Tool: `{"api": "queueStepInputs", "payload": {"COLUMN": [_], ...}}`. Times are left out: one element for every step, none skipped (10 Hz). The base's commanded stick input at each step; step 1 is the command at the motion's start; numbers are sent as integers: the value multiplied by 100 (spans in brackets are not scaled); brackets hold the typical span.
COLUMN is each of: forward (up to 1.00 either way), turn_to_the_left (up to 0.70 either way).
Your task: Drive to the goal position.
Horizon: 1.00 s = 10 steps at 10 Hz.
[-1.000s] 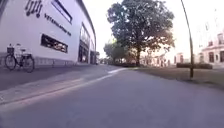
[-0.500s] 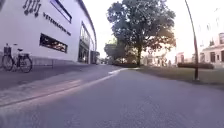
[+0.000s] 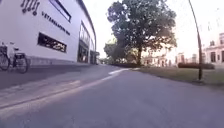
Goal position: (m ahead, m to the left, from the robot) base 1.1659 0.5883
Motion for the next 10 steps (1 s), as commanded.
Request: {"api": "queueStepInputs", "payload": {"forward": [50, 50, 50, 50, 50, 50, 50, 50, 50, 50], "turn_to_the_left": [0, 0, 0, 0, 1, 6, 11, 16, 21, 26]}}
